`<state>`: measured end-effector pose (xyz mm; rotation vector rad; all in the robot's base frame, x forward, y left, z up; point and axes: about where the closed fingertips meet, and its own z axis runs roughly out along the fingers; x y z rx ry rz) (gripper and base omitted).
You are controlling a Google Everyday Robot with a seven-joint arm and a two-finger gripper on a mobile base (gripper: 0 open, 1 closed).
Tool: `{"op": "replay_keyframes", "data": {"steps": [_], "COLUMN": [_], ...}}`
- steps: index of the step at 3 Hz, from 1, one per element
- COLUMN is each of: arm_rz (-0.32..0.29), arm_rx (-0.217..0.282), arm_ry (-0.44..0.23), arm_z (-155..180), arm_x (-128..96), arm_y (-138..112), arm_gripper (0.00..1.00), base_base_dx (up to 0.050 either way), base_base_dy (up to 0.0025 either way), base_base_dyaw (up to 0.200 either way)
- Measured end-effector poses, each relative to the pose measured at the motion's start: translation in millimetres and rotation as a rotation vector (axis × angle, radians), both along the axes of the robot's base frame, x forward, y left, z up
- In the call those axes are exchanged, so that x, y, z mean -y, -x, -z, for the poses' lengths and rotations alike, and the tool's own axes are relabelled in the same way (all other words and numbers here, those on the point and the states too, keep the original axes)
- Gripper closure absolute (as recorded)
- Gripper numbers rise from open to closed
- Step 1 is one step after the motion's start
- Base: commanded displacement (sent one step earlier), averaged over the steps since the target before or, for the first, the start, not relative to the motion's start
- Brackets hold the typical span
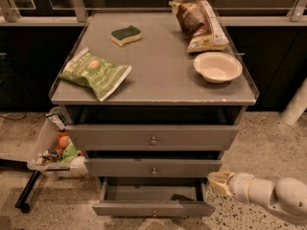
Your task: Close bottom drawer
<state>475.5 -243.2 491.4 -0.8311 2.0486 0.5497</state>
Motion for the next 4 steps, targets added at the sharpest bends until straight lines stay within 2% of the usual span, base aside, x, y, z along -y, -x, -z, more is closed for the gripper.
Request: {"op": "replay_keyframes", "data": {"steps": [1,2,3,4], "arm_rz": [-0.089,-0.128,-0.123,-0.022], "arm_rx": [0.021,-0.003,-0.032,-0.092], "arm_ry": [-0.129,-0.215,-0.203,-0.235], "arm_z": [40.0,64.0,82.7,141.0], "arm_x": [-3.1,-14.2,-21.8,-10.7], "arm_y": [-6.3,4.0,14.4,34.7], "arm_gripper": [1.0,1.0,1.0,1.0], "base_base_dx": [0.0,0.0,0.0,0.0], "base_base_dy": [0.0,0.0,0.0,0.0], "base_base_dyaw": [0.0,0.0,0.0,0.0]}}
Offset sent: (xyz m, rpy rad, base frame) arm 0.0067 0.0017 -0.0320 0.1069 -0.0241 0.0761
